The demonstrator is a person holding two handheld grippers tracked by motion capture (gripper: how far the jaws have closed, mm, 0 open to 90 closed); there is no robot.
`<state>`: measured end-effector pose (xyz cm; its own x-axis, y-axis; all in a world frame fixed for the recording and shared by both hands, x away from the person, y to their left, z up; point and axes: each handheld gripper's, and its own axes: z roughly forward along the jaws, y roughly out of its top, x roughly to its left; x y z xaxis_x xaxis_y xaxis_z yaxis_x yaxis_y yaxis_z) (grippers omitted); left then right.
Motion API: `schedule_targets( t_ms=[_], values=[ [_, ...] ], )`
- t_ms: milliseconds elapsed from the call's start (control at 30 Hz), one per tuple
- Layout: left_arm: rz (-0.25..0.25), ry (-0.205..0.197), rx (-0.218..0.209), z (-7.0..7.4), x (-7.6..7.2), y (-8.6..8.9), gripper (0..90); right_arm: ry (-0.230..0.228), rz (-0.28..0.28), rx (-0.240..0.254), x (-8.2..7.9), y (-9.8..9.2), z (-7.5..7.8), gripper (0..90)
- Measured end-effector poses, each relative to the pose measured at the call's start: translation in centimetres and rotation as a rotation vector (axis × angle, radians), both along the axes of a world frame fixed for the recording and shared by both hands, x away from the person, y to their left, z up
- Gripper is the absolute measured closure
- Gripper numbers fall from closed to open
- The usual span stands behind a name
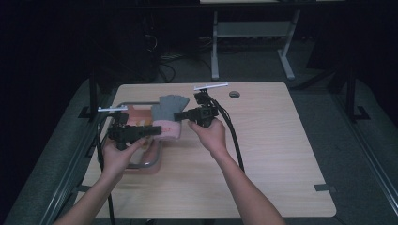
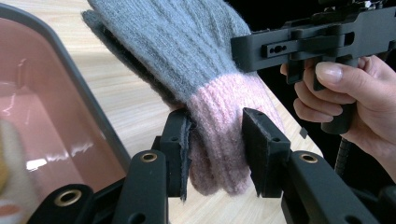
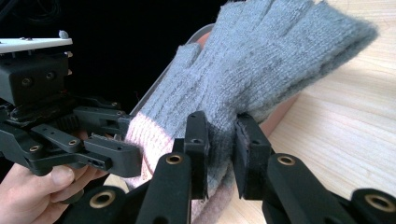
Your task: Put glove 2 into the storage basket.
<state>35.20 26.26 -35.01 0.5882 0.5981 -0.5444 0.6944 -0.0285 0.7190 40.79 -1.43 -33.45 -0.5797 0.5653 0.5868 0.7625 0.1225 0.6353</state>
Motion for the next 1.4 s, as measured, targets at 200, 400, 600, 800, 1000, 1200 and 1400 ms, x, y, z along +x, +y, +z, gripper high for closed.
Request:
schedule_targets(
  t_ms=[200, 400, 600, 800, 1000, 1200, 1400],
  values=[
    [0.01, 0.005, -0.001, 0.0, -0.1, 0.8, 62.6, 0.012, 0.008, 0.017, 0.2, 0.6, 0.0, 77.0],
    [0.026, 0.004, -0.005, 0.1, -0.1, 1.5, 62.6, 0.013, 0.015, 0.023, 0.5, 1.4, 0.0, 77.0],
    [0.037, 0.006, -0.009, 0.1, -0.2, 2.3, 62.6, 0.013, 0.026, 0.028, 0.8, 2.2, 0.1, 76.9],
    [0.049, 0.01, -0.01, 0.0, -0.3, 3.2, 62.7, 0.018, 0.04, 0.033, 0.9, 3.1, 0.1, 77.0],
    [0.059, 0.011, -0.008, -0.1, -0.5, 3.8, 62.7, 0.02, 0.053, 0.038, 1.1, 3.8, -0.3, 77.0],
    [0.065, 0.011, -0.006, -0.2, -0.7, 4.4, 62.7, 0.023, 0.061, 0.039, 1.1, 4.4, -0.3, 77.0],
    [0.076, 0.009, -0.01, -0.2, -1.0, 5.2, 62.7, 0.018, 0.069, 0.044, 1.1, 5.3, -0.2, 76.9]
  ],
)
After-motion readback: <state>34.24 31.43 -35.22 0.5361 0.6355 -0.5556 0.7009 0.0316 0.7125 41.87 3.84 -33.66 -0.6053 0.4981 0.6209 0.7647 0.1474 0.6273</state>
